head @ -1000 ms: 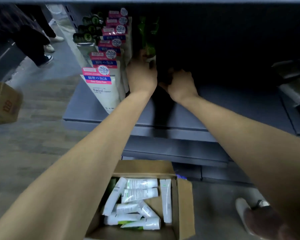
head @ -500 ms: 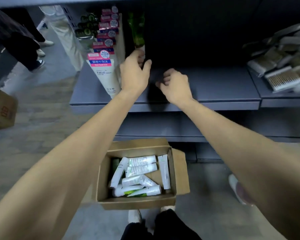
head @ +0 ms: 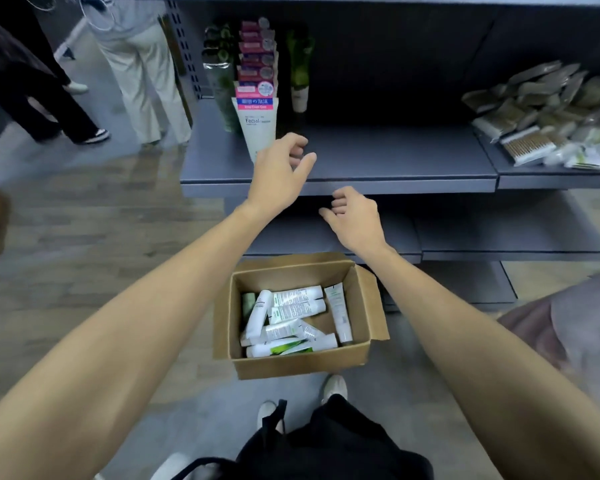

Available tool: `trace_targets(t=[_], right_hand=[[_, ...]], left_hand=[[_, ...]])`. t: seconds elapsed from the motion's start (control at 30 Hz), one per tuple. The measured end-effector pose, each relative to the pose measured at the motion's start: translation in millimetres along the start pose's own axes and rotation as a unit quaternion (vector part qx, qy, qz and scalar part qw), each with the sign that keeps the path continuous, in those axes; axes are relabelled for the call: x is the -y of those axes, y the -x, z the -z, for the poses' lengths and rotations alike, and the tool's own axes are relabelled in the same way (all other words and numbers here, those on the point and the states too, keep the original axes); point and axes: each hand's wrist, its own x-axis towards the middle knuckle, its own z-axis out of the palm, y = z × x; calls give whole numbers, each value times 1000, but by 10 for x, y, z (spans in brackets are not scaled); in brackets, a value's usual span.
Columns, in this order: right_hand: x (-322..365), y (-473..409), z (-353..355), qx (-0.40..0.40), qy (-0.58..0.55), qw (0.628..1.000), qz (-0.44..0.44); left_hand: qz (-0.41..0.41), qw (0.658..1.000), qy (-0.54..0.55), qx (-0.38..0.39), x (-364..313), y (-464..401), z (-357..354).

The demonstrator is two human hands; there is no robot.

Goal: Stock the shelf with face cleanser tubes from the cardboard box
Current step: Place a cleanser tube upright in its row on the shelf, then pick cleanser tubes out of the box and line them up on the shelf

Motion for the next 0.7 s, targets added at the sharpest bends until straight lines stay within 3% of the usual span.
trace_targets(t=[0.2, 0.7], right_hand=[[-32, 357, -217, -1, 17, 1000, -21], [-490, 596, -452, 83, 59, 992, -70]], left_hand=[[9, 999, 24, 41, 235, 407, 62], [121, 988, 37, 89, 781, 897, -325]])
